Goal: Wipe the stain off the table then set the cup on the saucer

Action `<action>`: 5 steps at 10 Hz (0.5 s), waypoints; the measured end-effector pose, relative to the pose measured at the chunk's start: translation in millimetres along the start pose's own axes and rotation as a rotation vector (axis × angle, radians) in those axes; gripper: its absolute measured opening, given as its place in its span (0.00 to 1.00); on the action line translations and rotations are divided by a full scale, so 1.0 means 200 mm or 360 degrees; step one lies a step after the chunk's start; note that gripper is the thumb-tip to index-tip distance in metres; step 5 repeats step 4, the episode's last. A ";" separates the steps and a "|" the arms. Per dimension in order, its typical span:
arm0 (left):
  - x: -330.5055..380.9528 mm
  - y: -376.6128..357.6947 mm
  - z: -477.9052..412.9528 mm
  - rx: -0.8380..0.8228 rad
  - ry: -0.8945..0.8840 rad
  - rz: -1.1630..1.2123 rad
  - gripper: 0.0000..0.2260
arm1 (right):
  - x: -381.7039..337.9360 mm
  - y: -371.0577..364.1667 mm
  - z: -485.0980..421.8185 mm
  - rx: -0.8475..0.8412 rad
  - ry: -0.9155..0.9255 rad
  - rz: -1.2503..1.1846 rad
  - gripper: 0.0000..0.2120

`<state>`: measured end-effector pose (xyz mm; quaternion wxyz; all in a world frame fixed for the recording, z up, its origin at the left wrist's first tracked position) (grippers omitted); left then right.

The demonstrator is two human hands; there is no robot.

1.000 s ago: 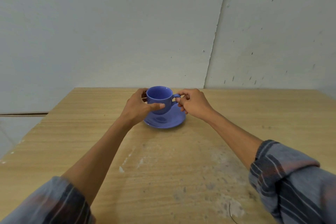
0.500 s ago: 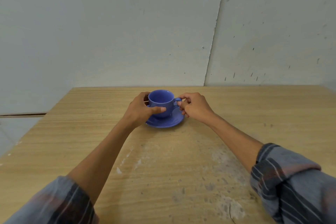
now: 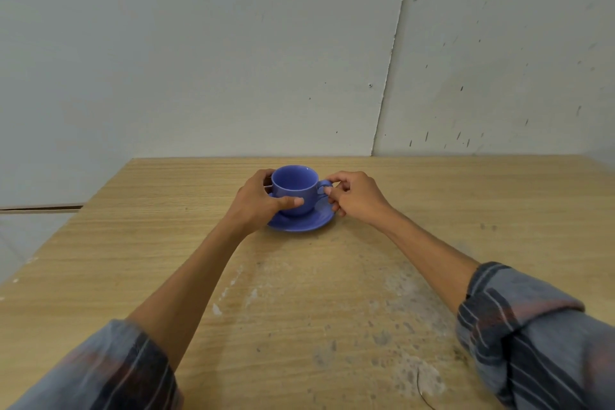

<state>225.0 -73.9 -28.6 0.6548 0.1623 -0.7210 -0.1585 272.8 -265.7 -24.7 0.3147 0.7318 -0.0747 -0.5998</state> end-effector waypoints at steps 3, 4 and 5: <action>0.03 0.00 0.01 -0.0124 0.0164 -0.0147 0.37 | -0.06 0.00 0.05 -0.0165 -0.0036 0.0170 0.18; 0.08 0.03 0.02 -0.0119 0.0222 -0.0233 0.40 | -0.09 0.04 0.09 -0.0171 -0.0101 0.0191 0.21; 0.08 0.03 0.02 -0.0119 0.0222 -0.0233 0.40 | -0.09 0.04 0.09 -0.0171 -0.0101 0.0191 0.21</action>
Point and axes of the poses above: each hand's wrist, its own z-axis away from the middle knuckle, its own y-axis out of the back of the hand, x = y × z, the point moved 8 cm from there along -z, towards the middle knuckle, and after that the axes turned 9 degrees about -x, right-handed, at the moved point
